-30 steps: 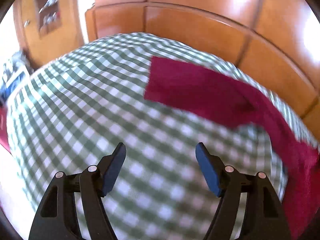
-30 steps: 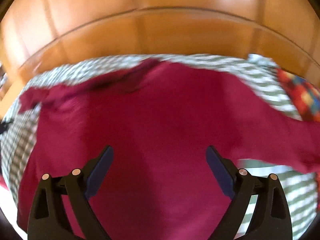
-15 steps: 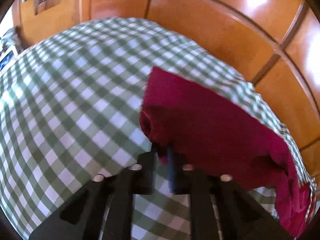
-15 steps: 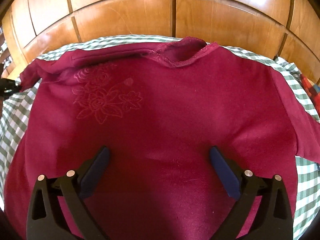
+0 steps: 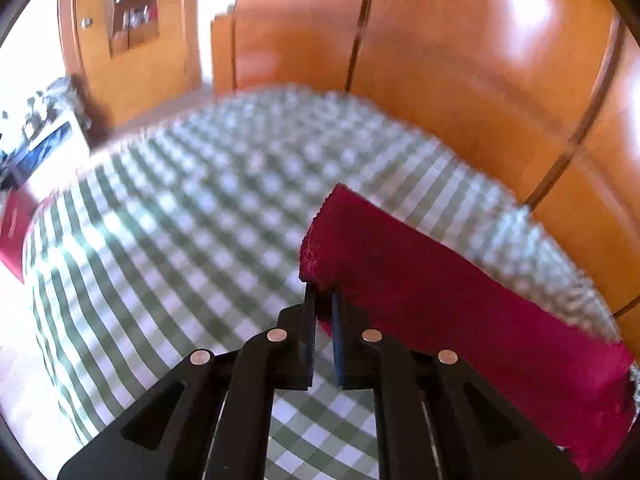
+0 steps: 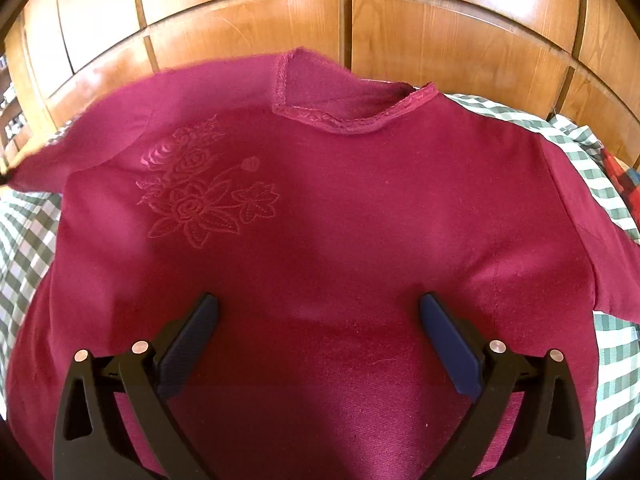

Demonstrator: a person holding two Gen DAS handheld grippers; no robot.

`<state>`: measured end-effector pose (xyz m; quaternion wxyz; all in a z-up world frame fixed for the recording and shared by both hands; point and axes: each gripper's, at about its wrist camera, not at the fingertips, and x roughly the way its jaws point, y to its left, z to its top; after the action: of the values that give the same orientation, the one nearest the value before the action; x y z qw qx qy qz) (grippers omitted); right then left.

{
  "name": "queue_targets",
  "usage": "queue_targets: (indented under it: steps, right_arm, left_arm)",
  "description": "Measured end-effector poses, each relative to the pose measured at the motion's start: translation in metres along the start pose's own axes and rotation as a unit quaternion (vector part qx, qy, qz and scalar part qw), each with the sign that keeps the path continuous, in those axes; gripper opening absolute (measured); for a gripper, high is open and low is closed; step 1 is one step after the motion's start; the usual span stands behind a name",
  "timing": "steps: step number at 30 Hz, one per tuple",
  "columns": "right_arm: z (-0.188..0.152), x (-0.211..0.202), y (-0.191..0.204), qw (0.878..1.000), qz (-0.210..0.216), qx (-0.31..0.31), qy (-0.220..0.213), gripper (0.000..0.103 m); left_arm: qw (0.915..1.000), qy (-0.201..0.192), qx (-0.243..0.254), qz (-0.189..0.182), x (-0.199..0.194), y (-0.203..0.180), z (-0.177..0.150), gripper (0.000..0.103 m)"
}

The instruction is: Fold small clothes

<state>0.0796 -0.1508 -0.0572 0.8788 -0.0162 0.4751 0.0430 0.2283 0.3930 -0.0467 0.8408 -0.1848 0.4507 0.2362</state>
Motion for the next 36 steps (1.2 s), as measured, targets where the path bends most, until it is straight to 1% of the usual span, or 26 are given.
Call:
queue_targets:
  steps: [1, 2, 4, 5, 6, 8, 9, 10, 11, 12, 13, 14, 15, 16, 18, 20, 21, 23, 24, 26, 28, 29, 31, 33, 35, 36]
  right_arm:
    - [0.0, 0.0, 0.0, 1.0, 0.0, 0.0, 0.0, 0.099]
    - [0.0, 0.0, -0.001, 1.0, 0.001, 0.0, -0.001, 0.099]
    - [0.0, 0.001, -0.002, 1.0, 0.003, 0.001, -0.001, 0.099]
    - [0.0, 0.001, -0.002, 1.0, 0.003, 0.001, -0.001, 0.099]
    - [0.0, 0.001, -0.002, 1.0, 0.003, 0.001, -0.002, 0.099]
    - [-0.001, 0.001, -0.003, 1.0, 0.004, 0.001, -0.003, 0.099]
    - [-0.001, 0.001, -0.003, 1.0, 0.005, 0.001, -0.003, 0.099]
    - [-0.001, 0.0, -0.003, 1.0, 0.005, 0.001, -0.003, 0.099]
    - [-0.001, 0.0, -0.003, 1.0, 0.005, 0.002, -0.004, 0.099]
    - [-0.001, 0.0, -0.003, 1.0, 0.006, 0.002, -0.004, 0.099]
    - [-0.002, 0.0, -0.003, 1.0, 0.006, 0.003, -0.004, 0.099]
    - [-0.002, 0.0, -0.003, 1.0, 0.007, 0.003, -0.004, 0.099]
    - [-0.001, 0.0, -0.003, 1.0, 0.007, 0.004, -0.004, 0.099]
    - [-0.001, -0.001, -0.003, 1.0, 0.008, 0.004, -0.003, 0.099]
    - [0.001, -0.004, -0.005, 1.0, 0.013, 0.008, 0.0, 0.099]
    - [0.001, -0.012, -0.009, 1.0, 0.019, 0.015, 0.005, 0.099]
    - [0.0, -0.017, -0.012, 1.0, 0.02, 0.019, 0.005, 0.099]
    - [-0.007, -0.032, -0.023, 0.999, 0.022, 0.027, 0.0, 0.099]
    - [-0.014, -0.043, -0.032, 0.999, 0.018, 0.032, -0.004, 0.099]
    - [-0.026, -0.058, -0.05, 0.999, 0.003, 0.04, -0.006, 0.099]
    - [-0.044, -0.075, -0.073, 0.998, -0.017, 0.057, -0.001, 0.099]
    - [-0.054, -0.083, -0.085, 0.997, -0.027, 0.066, 0.004, 0.099]
    - [-0.077, -0.099, -0.108, 0.995, -0.048, 0.082, 0.016, 0.099]
    - [-0.1, -0.113, -0.124, 0.993, -0.055, 0.097, 0.033, 0.099]
    - [-0.118, -0.122, -0.133, 0.991, -0.042, 0.113, 0.052, 0.095]
    - [-0.128, -0.127, -0.132, 0.99, -0.032, 0.119, 0.061, 0.088]
  left_arm:
    - [0.9997, 0.017, -0.018, 0.005, 0.011, 0.001, 0.0, 0.008]
    - [0.9992, 0.026, -0.029, 0.006, 0.016, 0.001, 0.0, 0.012]
    - [0.9994, 0.011, -0.032, 0.002, 0.013, -0.006, -0.003, 0.026]
    - [0.9996, 0.001, -0.029, 0.001, 0.005, -0.01, -0.006, 0.049]
    - [0.9995, -0.016, -0.024, -0.012, -0.009, -0.015, -0.011, 0.061]
    - [0.9985, -0.035, -0.01, -0.041, -0.031, -0.021, -0.025, 0.061]
    - [0.9956, -0.047, 0.016, -0.079, -0.051, -0.029, -0.04, 0.059]
    - [0.9923, -0.052, 0.037, -0.106, -0.062, -0.034, -0.051, 0.057]
    - [0.9861, -0.053, 0.068, -0.142, -0.075, -0.042, -0.065, 0.054]
    - [0.9743, -0.045, 0.11, -0.191, -0.091, -0.052, -0.089, 0.054]
    - [0.9638, -0.035, 0.139, -0.225, -0.101, -0.058, -0.105, 0.054]
    - [0.9476, -0.016, 0.176, -0.266, -0.113, -0.069, -0.131, 0.053]
    - [0.933, 0.003, 0.208, -0.294, -0.123, -0.076, -0.152, 0.051]
    - [0.9212, 0.018, 0.232, -0.312, -0.13, -0.083, -0.17, 0.05]
    - [0.8947, 0.06, 0.277, -0.345, -0.139, -0.097, -0.216, 0.05]
    - [0.8839, 0.088, 0.292, -0.355, -0.138, -0.101, -0.241, 0.05]
    - [0.8824, 0.1, 0.291, -0.356, -0.137, -0.101, -0.252, 0.05]
    - [0.8833, 0.126, 0.275, -0.359, -0.131, -0.096, -0.265, 0.05]
    - [0.8843, 0.129, 0.271, -0.358, -0.127, -0.095, -0.266, 0.05]
    - [0.8835, 0.138, 0.257, -0.367, -0.126, -0.089, -0.265, 0.05]
    - [0.882, 0.151, 0.239, -0.377, -0.128, -0.079, -0.266, 0.046]
    - [0.8817, 0.154, 0.238, -0.377, -0.133, -0.075, -0.273, 0.045]
    - [0.8797, 0.157, 0.241, -0.378, -0.138, -0.069, -0.274, 0.044]
    - [0.8742, 0.16, 0.247, -0.386, -0.151, -0.062, -0.285, 0.044]
    - [0.8691, 0.163, 0.261, -0.388, -0.16, -0.063, -0.297, 0.044]
    - [0.8679, 0.163, 0.272, -0.383, -0.162, -0.064, -0.3, 0.043]
